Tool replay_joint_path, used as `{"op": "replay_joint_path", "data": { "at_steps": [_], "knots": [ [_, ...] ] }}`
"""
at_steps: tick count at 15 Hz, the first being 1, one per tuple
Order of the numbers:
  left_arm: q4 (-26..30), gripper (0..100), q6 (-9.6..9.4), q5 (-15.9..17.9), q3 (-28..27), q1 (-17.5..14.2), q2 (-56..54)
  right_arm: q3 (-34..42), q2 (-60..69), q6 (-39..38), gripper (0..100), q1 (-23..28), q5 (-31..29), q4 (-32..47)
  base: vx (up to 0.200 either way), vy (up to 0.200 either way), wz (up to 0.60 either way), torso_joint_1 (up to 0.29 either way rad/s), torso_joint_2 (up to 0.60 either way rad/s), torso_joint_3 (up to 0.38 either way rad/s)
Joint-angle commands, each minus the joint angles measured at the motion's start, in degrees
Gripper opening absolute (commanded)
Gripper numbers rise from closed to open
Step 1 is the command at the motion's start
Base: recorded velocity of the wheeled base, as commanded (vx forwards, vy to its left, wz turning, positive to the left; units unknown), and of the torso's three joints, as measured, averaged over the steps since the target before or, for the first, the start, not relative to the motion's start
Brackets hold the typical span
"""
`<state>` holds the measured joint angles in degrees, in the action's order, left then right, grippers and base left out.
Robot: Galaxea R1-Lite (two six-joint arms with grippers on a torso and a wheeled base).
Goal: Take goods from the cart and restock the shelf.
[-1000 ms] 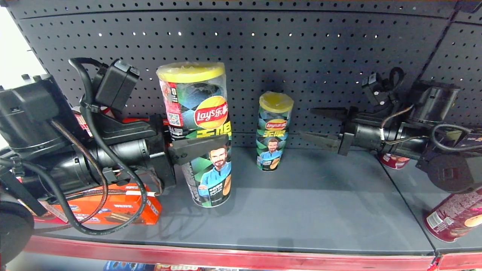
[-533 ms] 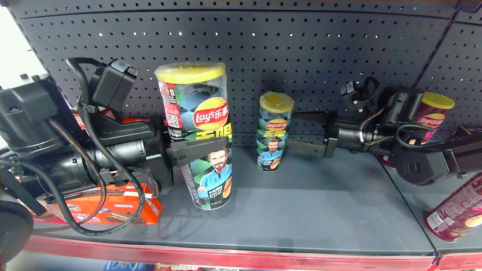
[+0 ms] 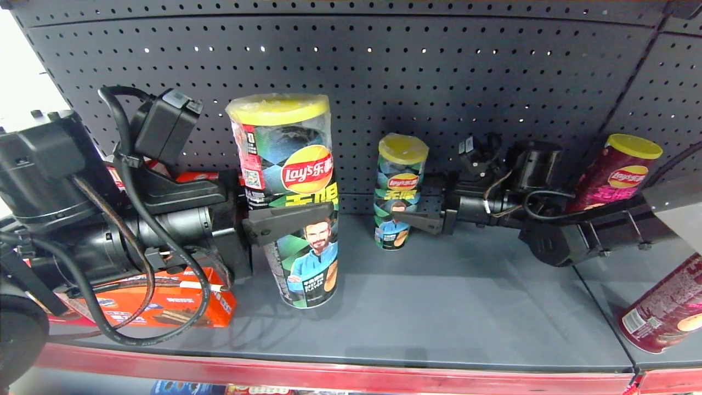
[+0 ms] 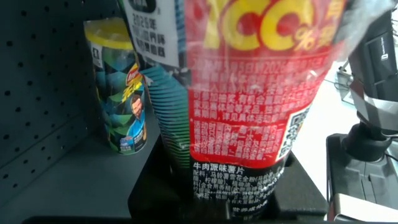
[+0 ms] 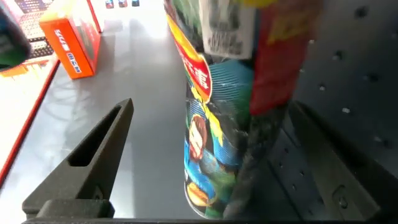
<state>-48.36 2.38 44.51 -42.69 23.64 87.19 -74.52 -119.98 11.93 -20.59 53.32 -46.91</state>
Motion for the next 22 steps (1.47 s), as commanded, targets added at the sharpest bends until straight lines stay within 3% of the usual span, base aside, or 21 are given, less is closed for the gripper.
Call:
{"op": "replay_joint_path", "data": {
  "at_steps": [1, 12, 13, 18, 22],
  "knots": [
    [-0.95, 0, 0.08, -0.04, 0.24, -0.52, 0.26, -2.03, -3.15, 0.02, 100, -0.68, 0.29, -0.02, 0.0, 0.0, 0.0, 0.0, 0.0, 0.0],
    [-3.41, 0, 0.08, 0.05, 4.55, -2.1, 0.0, -6.51, -6.49, -0.42, 100, -1.56, 0.82, 0.15, 0.0, 0.0, 0.0, 0.0, 0.0, 0.0],
    [-3.41, 0, 0.08, 0.05, 4.55, -2.37, 0.0, -7.04, -7.81, -0.33, 0, -1.65, 0.82, -0.73, 0.0, 0.0, 0.0, 0.0, 0.0, 0.0],
    [-3.41, 0, 0.08, 0.05, 4.55, -2.46, 0.09, -6.07, -7.99, -0.42, 0, -2.88, 0.82, -1.25, 0.0, 0.0, 0.0, 0.0, 0.0, 0.0],
    [-3.41, 0, 0.08, 0.05, 4.55, -3.51, 0.0, -0.71, -4.47, -0.42, 0, -3.14, 0.73, -2.84, 0.0, 0.0, 0.0, 0.0, 0.0, 0.0]
  ]
}}
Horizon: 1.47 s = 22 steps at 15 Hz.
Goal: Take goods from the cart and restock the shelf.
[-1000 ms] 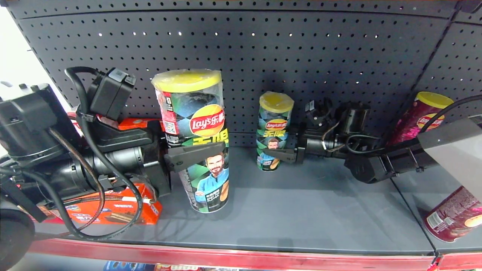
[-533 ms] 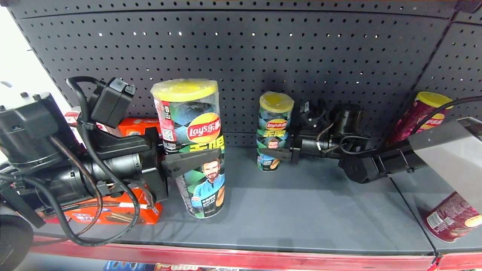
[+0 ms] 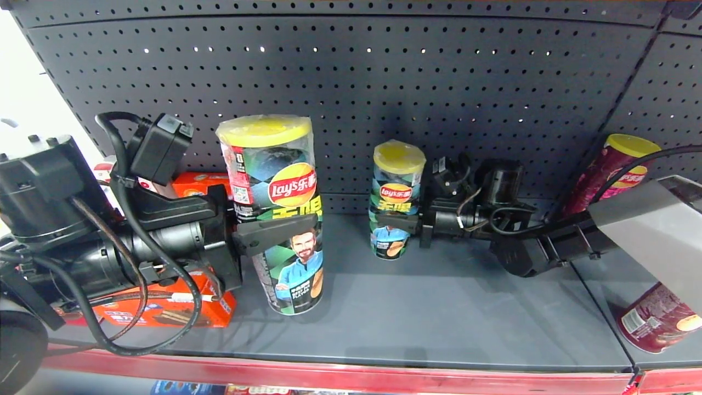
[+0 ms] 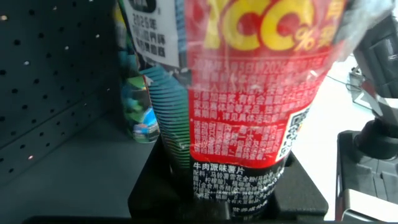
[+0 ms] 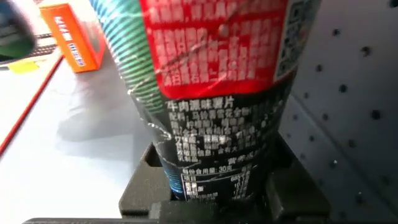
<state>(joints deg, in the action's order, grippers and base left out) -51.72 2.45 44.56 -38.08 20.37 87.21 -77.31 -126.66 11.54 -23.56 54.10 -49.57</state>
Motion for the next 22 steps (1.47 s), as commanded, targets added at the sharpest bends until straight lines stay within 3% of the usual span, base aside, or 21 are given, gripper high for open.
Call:
{"op": "replay_joint_path", "data": {
  "at_steps": [1, 9, 11, 14, 22],
  "knots": [
    [-0.04, 0, 0.01, 0.0, -0.06, -0.33, -0.02, 3.4, 3.79, -0.03, 0, -0.25, -0.66, -0.35, 0.0, 0.0, 0.0, 0.0, 0.0, 0.0],
    [-0.75, 0, 0.01, 0.0, -0.06, -0.33, 0.06, 20.18, 16.53, -0.21, 0, -5.44, -5.94, -6.77, 0.0, 0.0, 0.0, 0.0, 0.0, 0.0],
    [-0.75, 0, 0.01, 0.0, 0.03, -0.6, 0.06, 29.59, 19.43, -0.21, 0, -6.49, -6.03, -14.42, 0.0, 0.0, 0.0, 0.0, 0.0, 0.0],
    [-0.75, 0, 0.01, 0.0, 0.38, -1.03, 0.06, 37.5, 19.61, -0.12, 0, -7.11, -6.38, -20.75, 0.0, 0.0, 0.0, 0.0, 0.0, 0.0],
    [-0.75, 0, 0.01, 0.0, 0.38, -2.0, 0.42, 43.21, 16.97, 0.32, 0, -7.46, -6.29, -25.32, 0.0, 0.0, 0.0, 0.0, 0.0, 0.0]
  ]
}}
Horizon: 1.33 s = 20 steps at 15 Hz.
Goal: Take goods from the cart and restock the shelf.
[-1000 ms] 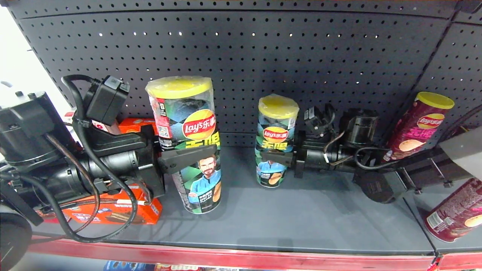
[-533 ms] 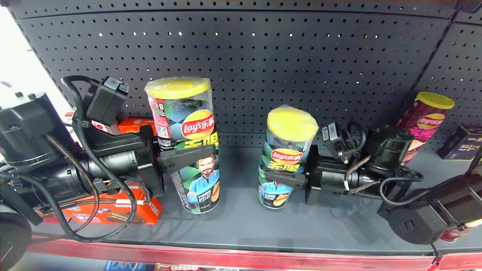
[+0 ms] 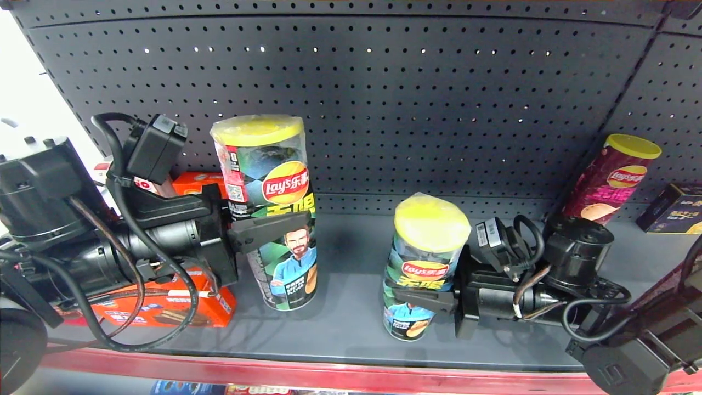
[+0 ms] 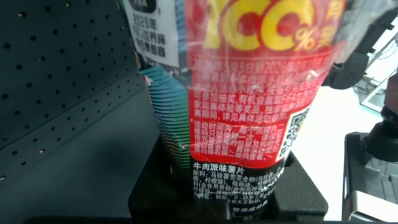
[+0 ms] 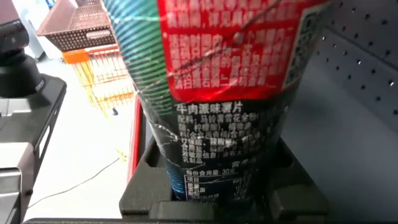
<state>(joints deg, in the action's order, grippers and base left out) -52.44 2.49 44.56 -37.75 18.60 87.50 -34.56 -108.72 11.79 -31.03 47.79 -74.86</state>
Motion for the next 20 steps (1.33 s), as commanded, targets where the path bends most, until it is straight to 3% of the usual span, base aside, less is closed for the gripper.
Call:
{"op": "replay_joint_path", "data": {
  "at_steps": [1, 9, 10, 15, 20],
  "knots": [
    [-0.03, 0, 0.06, 0.0, 0.05, -0.23, 0.12, 0.63, -1.67, -0.01, 0, 0.09, 0.2, -1.43, 0.0, 0.0, 0.0, 0.0, 0.0, 0.0],
    [-0.03, 0, -0.03, 0.0, 0.05, -0.32, 0.12, 3.36, -2.2, -0.01, 0, 0.09, 0.99, -3.54, 0.0, 0.0, 0.0, 0.0, 0.0, 0.0],
    [-0.03, 0, -0.03, 0.0, 0.14, -0.32, 0.12, 3.97, -1.94, -0.01, 100, 0.18, 0.99, -3.62, 0.0, 0.0, 0.0, 0.0, 0.0, 0.0],
    [-0.11, 0, -0.03, 0.0, 0.75, -0.32, -0.05, 6.7, 1.84, -0.01, 100, 1.67, 0.9, -3.8, 0.0, 0.0, 0.0, 0.0, 0.0, 0.0],
    [-0.11, 0, -0.03, 0.0, 1.02, -0.23, -0.32, 15.75, 14.32, -0.19, 100, 4.83, 0.46, -3.1, 0.0, 0.0, 0.0, 0.0, 0.0, 0.0]
  ]
}}
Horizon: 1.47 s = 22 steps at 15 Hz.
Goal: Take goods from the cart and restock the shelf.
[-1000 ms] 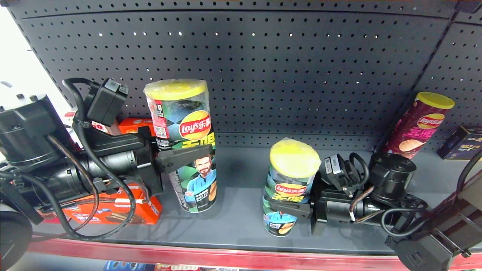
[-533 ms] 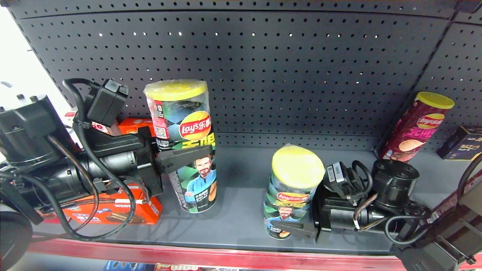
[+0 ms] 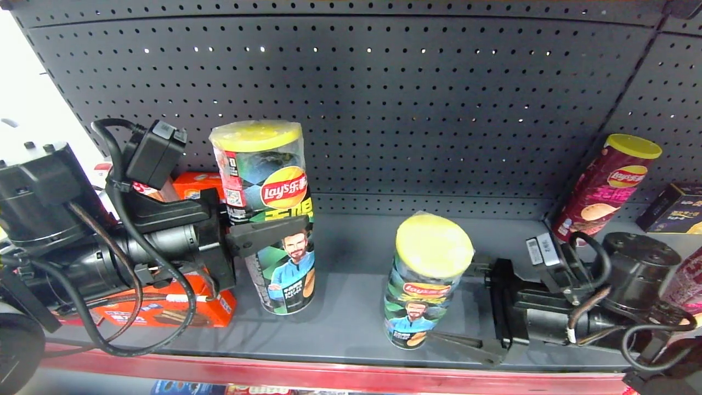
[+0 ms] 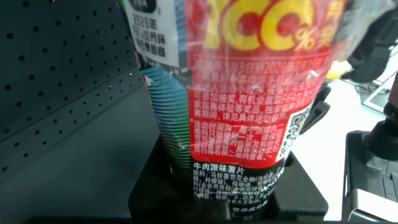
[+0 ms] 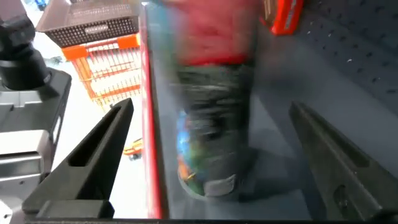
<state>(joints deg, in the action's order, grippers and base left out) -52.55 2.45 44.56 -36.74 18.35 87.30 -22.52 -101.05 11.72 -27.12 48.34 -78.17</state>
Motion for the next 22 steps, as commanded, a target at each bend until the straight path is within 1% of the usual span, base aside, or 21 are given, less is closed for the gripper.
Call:
{"op": "replay_joint_path", "data": {
  "at_steps": [1, 2, 3, 5, 6, 7, 8, 10, 11, 12, 13, 14, 15, 16, 17, 18, 19, 22],
  "knots": [
    [0.0, 0, 0.01, 0.0, 0.0, 0.02, -0.11, 5.9, 9.91, -0.2, 100, 1.02, -0.17, 0.21, 0.0, 0.0, 0.0, 0.0, 0.0, 0.0],
    [0.0, 0, 0.01, 0.0, 0.09, 0.02, -0.2, 7.57, 12.19, -0.29, 100, 0.93, -0.26, 0.21, 0.0, 0.0, 0.0, 0.0, 0.0, 0.0],
    [0.0, 0, 0.01, 0.0, 0.09, 0.02, -0.2, 10.65, 17.11, -0.29, 100, 0.93, -0.44, 0.82, 0.0, 0.0, 0.0, 0.0, 0.0, 0.0],
    [0.0, 0, 0.01, 0.0, 0.18, 0.02, -0.2, 12.23, 23.35, -0.38, 100, 1.2, -1.84, 3.37, 0.0, 0.0, 0.0, 0.0, 0.0, 0.0],
    [-0.09, 0, 0.01, 0.0, 0.09, 0.11, -0.2, 12.23, 27.66, -0.38, 100, 1.99, -3.86, 7.15, 0.0, 0.0, 0.0, 0.0, 0.0, 0.0],
    [0.0, 0, 0.01, 0.0, 0.18, 0.2, -0.2, 12.5, 31.17, -0.29, 100, 2.43, -7.64, 10.49, 0.0, 0.0, 0.0, 0.0, 0.0, 0.0],
    [0.0, 0, 0.01, 0.0, 0.18, 0.2, -0.2, 13.38, 33.99, -0.29, 100, 2.95, -12.92, 12.86, 0.0, 0.0, 0.0, 0.0, 0.0, 0.0],
    [0.0, 0, 0.01, 0.0, 0.09, 0.11, -0.2, 15.66, 39.35, -0.38, 100, 5.5, -22.94, 17.52, 0.0, 0.0, 0.0, 0.0, 0.0, 0.0],
    [0.0, 0, 0.01, 0.0, 0.0, 0.11, -0.2, 17.07, 42.78, -0.38, 100, 6.82, -28.3, 21.3, 0.0, 0.0, 0.0, 0.0, 0.0, 0.0],
    [0.0, 0, 0.01, 0.0, 0.0, 0.11, -0.2, 17.95, 44.89, -0.38, 100, 7.26, -31.37, 23.76, 0.0, 0.0, 0.0, 0.0, 0.0, 0.0],
    [0.0, 0, 0.01, 0.0, 0.09, 0.37, -0.2, 20.67, 49.9, -0.38, 100, 8.23, -38.23, 29.04, 0.0, 0.0, 0.0, 0.0, 0.0, 0.0],
    [0.0, 0, 0.01, 0.0, 0.0, 0.55, -0.29, 22.52, 54.2, -0.47, 100, 8.93, -42.36, 32.99, 0.0, 0.0, 0.0, 0.0, 0.0, 0.0],
    [0.0, 0, 0.01, 0.0, -0.08, 0.73, -0.29, 22.25, 61.32, -3.19, 100, 8.93, -44.29, 41.25, 0.0, 0.0, 0.0, 0.0, 0.0, 0.0],
    [0.0, 0, 0.01, 0.0, -0.17, 0.81, -0.29, 21.55, 67.39, -5.12, 100, 9.9, -45.0, 47.49, 0.0, 0.0, 0.0, 0.0, 0.0, 0.0],
    [0.0, 0, 0.01, 0.0, 0.0, 0.81, -0.29, 21.73, 73.27, -5.74, 100, 12.01, -46.67, 53.47, 0.0, 0.0, 0.0, 0.0, 0.0, 0.0],
    [0.0, 0, 0.01, 0.0, 0.09, 0.9, -0.29, 21.81, 76.44, -6.27, 100, 13.15, -47.19, 56.11, 0.0, 0.0, 0.0, 0.0, 0.0, 0.0],
    [0.0, 0, 0.01, 0.0, 0.27, 0.9, -0.64, 22.25, 83.82, -8.99, 100, 16.67, -48.42, 62.87, 0.0, 0.0, 0.0, 0.0, 0.0, 0.0],
    [0.0, 0, -0.08, 0.0, 0.8, 0.9, -1.08, 22.52, 96.92, -10.22, 100, 24.49, -49.57, 77.55, 0.0, 0.0, 0.0, 0.0, 0.0, 0.0]
  ]
}}
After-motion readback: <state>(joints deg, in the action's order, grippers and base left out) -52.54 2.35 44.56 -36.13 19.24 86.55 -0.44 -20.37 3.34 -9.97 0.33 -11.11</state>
